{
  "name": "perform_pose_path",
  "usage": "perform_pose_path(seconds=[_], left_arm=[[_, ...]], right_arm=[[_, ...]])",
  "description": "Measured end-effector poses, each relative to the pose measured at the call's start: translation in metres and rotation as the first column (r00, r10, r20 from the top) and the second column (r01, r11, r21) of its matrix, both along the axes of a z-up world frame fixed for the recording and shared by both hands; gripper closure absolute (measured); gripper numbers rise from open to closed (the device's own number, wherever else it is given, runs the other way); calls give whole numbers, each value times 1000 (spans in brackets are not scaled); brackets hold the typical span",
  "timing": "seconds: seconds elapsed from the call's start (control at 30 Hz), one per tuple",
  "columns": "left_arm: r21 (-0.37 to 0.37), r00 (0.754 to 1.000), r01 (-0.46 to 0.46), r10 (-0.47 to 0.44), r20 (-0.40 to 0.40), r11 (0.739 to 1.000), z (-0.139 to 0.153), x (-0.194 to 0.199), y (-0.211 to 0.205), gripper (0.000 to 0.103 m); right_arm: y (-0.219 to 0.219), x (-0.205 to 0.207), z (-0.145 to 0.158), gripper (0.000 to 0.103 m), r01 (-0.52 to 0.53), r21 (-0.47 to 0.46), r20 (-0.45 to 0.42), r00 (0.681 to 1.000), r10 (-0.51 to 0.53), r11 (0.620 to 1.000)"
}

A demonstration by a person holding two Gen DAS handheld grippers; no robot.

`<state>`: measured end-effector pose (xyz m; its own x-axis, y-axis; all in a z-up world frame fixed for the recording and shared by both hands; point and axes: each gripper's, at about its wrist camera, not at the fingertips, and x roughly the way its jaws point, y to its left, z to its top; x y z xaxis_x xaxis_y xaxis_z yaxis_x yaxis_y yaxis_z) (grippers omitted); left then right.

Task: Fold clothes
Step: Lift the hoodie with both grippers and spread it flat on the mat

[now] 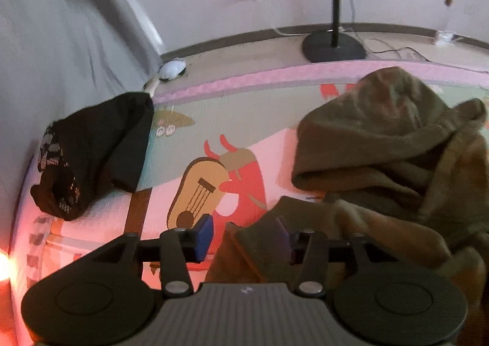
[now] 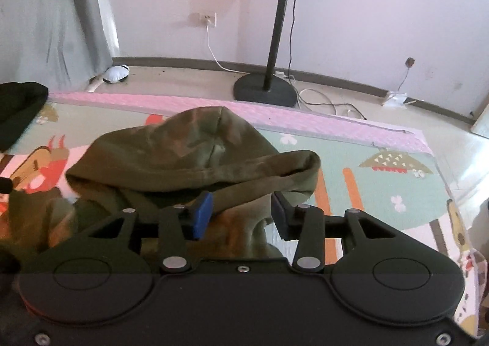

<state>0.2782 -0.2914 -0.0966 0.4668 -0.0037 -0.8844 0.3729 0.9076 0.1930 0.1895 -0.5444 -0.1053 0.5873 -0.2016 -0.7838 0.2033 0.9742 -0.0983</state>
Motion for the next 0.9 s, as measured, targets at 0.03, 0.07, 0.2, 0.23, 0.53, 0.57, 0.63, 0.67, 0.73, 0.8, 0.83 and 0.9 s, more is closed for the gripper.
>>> perform_pose_path(seconds=[0.03, 0.07, 0.2, 0.23, 0.53, 0.57, 0.63, 0.67, 0.73, 0.8, 0.83, 0.9], left_arm=[[-8, 1000, 15, -15, 0, 1000, 4, -5, 0, 52], [-14, 1000, 31, -31, -2, 999, 7, -10, 0, 51], [-70, 995, 100, -101, -15, 993, 20, -34, 2, 44], [-87, 993, 117, -119, -18, 989, 23, -40, 3, 43], [-144, 972, 224, -232, -38, 964, 27, -82, 4, 26], [-140, 972, 222, -230, -44, 965, 24, -84, 6, 26], [-130, 972, 218, -227, -54, 967, 19, -88, 10, 26], [-126, 973, 216, -225, -60, 968, 16, -90, 13, 26], [-91, 973, 213, -219, -68, 973, 8, -91, 16, 26], [-49, 976, 199, -202, -78, 979, -3, -91, 19, 30], [-52, 976, 191, -196, -98, 980, -8, -90, 21, 38], [-61, 973, 176, -183, -138, 983, -18, -89, 25, 58]], right_arm=[[3, -5, 4, 61, -17, 4, -4, 1000, 17, 1000], [6, -10, 8, 60, -34, 8, -8, 999, 34, 999], [27, -33, 16, 49, -108, 24, -41, 993, 109, 994], [32, -38, 16, 46, -125, 28, -52, 991, 127, 992], [84, -56, 3, 40, -212, 82, -64, 974, 217, 974], [90, -57, 3, 40, -224, 79, -54, 972, 229, 971], [103, -55, 2, 40, -246, 57, -59, 967, 249, 968], [109, -53, 0, 40, -254, 35, -66, 965, 256, 967], [118, -48, -4, 42, -257, 9, -73, 964, 257, 966], [125, -43, -9, 69, -249, 1, -77, 966, 248, 968], [127, -42, -11, 84, -232, -1, -78, 970, 231, 973], [131, -43, -13, 95, -219, -41, -76, 974, 216, 975]])
